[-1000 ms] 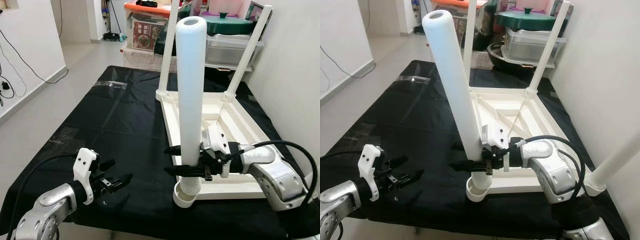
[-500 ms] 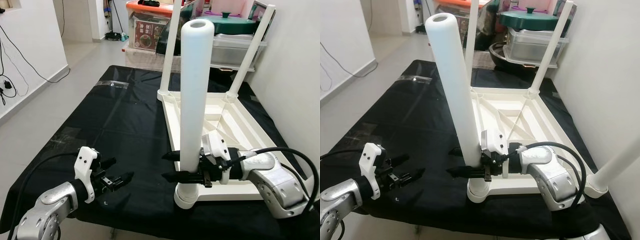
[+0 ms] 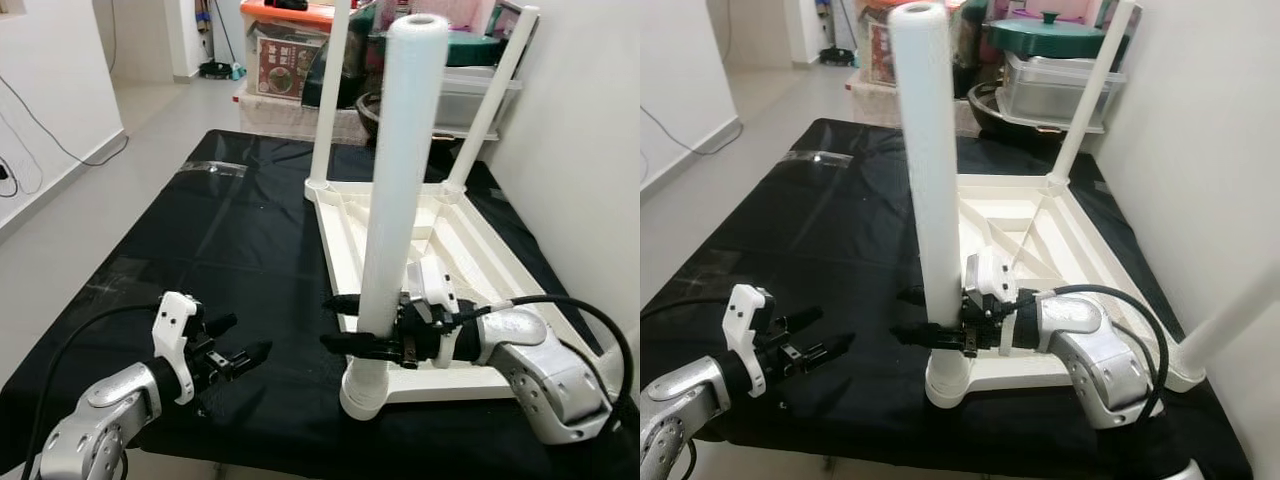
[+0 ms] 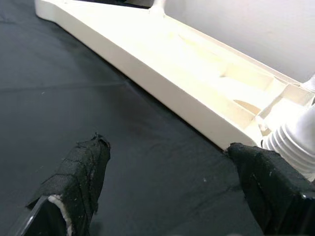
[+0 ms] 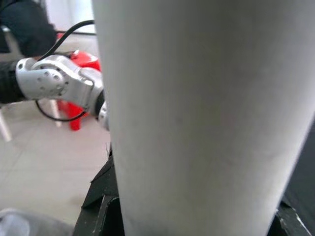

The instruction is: Building children table

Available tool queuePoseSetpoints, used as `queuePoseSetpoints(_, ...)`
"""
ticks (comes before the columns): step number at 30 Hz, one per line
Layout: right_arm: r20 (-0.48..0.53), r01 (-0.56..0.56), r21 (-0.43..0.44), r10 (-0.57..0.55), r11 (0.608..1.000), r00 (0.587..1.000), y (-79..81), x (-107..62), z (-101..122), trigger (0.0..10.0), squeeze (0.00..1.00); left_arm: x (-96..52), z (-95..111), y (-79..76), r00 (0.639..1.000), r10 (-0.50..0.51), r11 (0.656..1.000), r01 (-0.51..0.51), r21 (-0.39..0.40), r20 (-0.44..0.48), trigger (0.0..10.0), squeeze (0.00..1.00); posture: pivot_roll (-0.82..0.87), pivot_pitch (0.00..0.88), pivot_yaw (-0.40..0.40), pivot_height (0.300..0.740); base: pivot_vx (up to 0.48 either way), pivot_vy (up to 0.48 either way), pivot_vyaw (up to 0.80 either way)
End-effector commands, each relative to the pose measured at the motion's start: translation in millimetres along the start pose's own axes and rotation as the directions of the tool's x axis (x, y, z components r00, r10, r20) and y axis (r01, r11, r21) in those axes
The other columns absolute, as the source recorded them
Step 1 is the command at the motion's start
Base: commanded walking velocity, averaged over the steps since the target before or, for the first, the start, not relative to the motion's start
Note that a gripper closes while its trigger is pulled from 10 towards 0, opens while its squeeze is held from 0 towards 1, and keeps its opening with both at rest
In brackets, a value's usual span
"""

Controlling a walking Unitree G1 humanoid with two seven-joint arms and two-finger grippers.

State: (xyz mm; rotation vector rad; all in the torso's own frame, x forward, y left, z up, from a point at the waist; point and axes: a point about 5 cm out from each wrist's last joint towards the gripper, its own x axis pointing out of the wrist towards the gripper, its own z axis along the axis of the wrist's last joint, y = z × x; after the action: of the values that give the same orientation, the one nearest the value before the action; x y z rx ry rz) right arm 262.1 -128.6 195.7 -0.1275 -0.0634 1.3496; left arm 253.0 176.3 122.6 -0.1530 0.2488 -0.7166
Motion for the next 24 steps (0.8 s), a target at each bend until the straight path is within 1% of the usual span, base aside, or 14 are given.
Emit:
queuePoseSetpoints(1, -0.007, 0.002, 0.066, -0.002, 0.998, 1.0, 8.3, 5.3, -14.8, 0.0, 0.0, 1.4, -2.0, 0.8, 1.0, 0.004, 1.0, -0.004, -0.01, -0.011, 10.0, 0.0, 0.11, 0.0, -0.091, 0.74, 0.0, 0.0, 0.0)
queuePoseSetpoints(3, -0.007, 0.017, 0.073, -0.016, 0.997, 1.0, 9.8, 5.4, -17.0, 0.0, 0.0, 1.5, -1.8, 1.4, 1.0, 0.005, 1.0, -0.005, -0.01, -0.012, 10.0, 0.0, 0.11, 0.0, -0.091, 0.74, 0.0, 0.0, 0.0)
queuePoseSetpoints(4, -0.016, 0.085, 0.076, -0.084, 0.993, 0.996, 8.1, 5.3, -21.2, 0.0, 0.0, 1.4, -1.6, 2.6, 1.0, 0.009, 1.0, -0.009, -0.008, -0.012, 10.0, 0.0, 0.11, 0.0, -0.09, 0.74, 0.0, 0.0, 0.0)
queuePoseSetpoints(5, -0.016, 0.085, 0.076, -0.084, 0.993, 0.996, 8.1, 5.3, -21.2, 0.0, 0.0, 1.4, -1.6, 2.6, 1.0, 0.009, 1.0, -0.009, -0.008, -0.012, 10.0, 0.0, 0.11, 0.0, -0.09, 0.74, 0.0, 0.0, 0.0)
queuePoseSetpoints(6, -0.036, 0.163, 0.068, -0.161, 0.984, 0.986, 6.1, 4.9, -26.6, 0.0, 0.0, 1.4, -1.4, 3.3, 1.0, 0.013, 1.0, -0.014, -0.007, -0.011, 10.0, 0.0, 0.11, 0.0, -0.092, 0.74, 0.0, 0.0, 0.0)
queuePoseSetpoints(7, -0.036, 0.163, 0.068, -0.161, 0.984, 0.986, 6.1, 4.9, -26.6, 0.0, 0.0, 1.4, -1.4, 3.3, 1.0, 0.013, 1.0, -0.014, -0.007, -0.011, 10.0, 0.0, 0.11, 0.0, -0.092, 0.74, 0.0, 0.0, 0.0)
queuePoseSetpoints(11, -0.122, 0.345, 0.068, -0.336, 0.936, 0.934, 4.5, 4.2, -41.5, 0.0, 0.0, 1.5, -1.2, 4.3, 1.0, 0.023, 1.0, -0.023, -0.011, -0.005, 10.0, 0.0, 0.1, 0.0, -0.091, 0.74, 0.0, 0.0, 0.0)
queuePoseSetpoints(14, -0.244, 0.541, 0.123, -0.503, 0.832, 0.829, -4.7, 1.7, -56.8, 0.0, 0.0, 1.4, -2.7, 4.3, 1.0, 0.026, 1.0, -0.026, -0.013, -0.008, 10.0, 0.0, 0.1, 0.0, -0.088, 0.74, 0.0, 0.0, 0.0)
queuePoseSetpoints(15, -0.244, 0.541, 0.123, -0.503, 0.832, 0.829, -4.7, 1.7, -56.8, 0.0, 0.0, 1.4, -2.7, 4.3, 1.0, 0.026, 1.0, -0.026, -0.013, -0.008, 10.0, 0.0, 0.1, 0.0, -0.088, 0.74, 0.0, 0.0, 0.0)
queuePoseSetpoints(17, -0.302, 0.658, 0.128, -0.603, 0.742, 0.738, -12.2, -0.9, -64.0, 0.0, 0.0, 2.5, -2.2, 5.4, 0.999, 0.034, 0.999, -0.034, -0.012, -0.008, 10.0, 0.0, 0.1, 0.0, -0.088, 0.74, 0.0, 0.0, 0.0)
queuePoseSetpoints(18, -0.302, 0.658, 0.128, -0.603, 0.742, 0.738, -12.2, -0.9, -64.0, 0.0, 0.0, 2.5, -2.2, 5.4, 0.999, 0.034, 0.999, -0.034, -0.012, -0.008, 10.0, 0.0, 0.1, 0.0, -0.088, 0.74, 0.0, 0.0, 0.0)
queuePoseSetpoints(19, -0.358, 0.768, 0.124, -0.694, 0.628, 0.625, -17.1, -3.2, -70.8, 0.0, 0.0, 4.1, -1.1, 6.9, 0.999, 0.046, 0.999, -0.046, -0.014, -0.004, 10.0, 0.0, 0.09, 0.0, -0.086, 0.74, 0.0, 0.0, 0.0)
queuePoseSetpoints(21, -0.397, 0.83, 0.121, -0.74, 0.545, 0.544, -18.6, -4.7, -75.5, 0.0, 0.0, 4.9, -0.6, 7.5, 0.999, 0.051, 0.999, -0.051, -0.016, -0.002, 10.0, 0.0, 0.09, 0.0, -0.086, 0.74, 0.0, 0.0, 0.0)
queuePoseSetpoints(24, -0.385, 0.817, 0.164, -0.726, 0.554, 0.57, -11.1, 2.6, -75.0, 0.0, 0.0, 4.8, -0.3, 7.8, 0.998, 0.055, 0.998, -0.055, -0.015, -0.001, 10.0, 0.0, 0.09, 0.0, -0.088, 0.74, 0.0, 0.0, 0.0)
